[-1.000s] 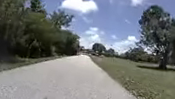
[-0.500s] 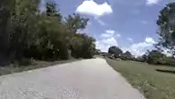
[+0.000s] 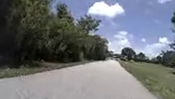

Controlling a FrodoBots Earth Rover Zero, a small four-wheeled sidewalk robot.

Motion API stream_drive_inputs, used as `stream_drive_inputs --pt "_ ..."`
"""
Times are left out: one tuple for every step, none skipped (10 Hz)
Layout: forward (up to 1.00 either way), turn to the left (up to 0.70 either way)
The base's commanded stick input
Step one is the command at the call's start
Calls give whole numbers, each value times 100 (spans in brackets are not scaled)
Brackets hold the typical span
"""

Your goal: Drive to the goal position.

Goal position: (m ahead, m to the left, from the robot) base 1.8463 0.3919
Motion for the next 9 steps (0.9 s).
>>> stream_drive_inputs --pt "50 0" --pt "50 0" --pt "50 0" --pt "50 0" --pt "50 0" --pt "50 0" --pt "50 0" --pt "50 0" --pt "50 0"
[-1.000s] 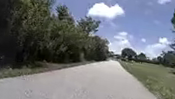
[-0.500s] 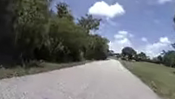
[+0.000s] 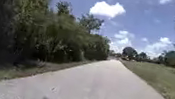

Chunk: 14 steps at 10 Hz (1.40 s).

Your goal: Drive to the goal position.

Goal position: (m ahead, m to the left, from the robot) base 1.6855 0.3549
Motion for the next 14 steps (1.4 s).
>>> stream_drive_inputs --pt "50 0" --pt "50 0" --pt "50 0" --pt "50 0" --pt "50 0" --pt "50 -1" --pt "50 -7" --pt "50 -12" --pt "50 -17" --pt "50 -23" --pt "50 -28" --pt "50 -33" --pt "50 -39" --pt "50 -44"
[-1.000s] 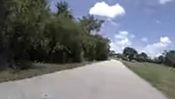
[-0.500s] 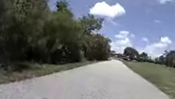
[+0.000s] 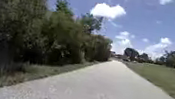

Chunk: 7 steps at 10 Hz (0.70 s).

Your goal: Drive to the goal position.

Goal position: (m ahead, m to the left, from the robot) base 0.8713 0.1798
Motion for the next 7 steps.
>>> stream_drive_inputs --pt "50 -49" --pt "50 -50" --pt "50 -50" --pt "50 -50" --pt "50 -50" --pt "50 -50" --pt "50 -50"
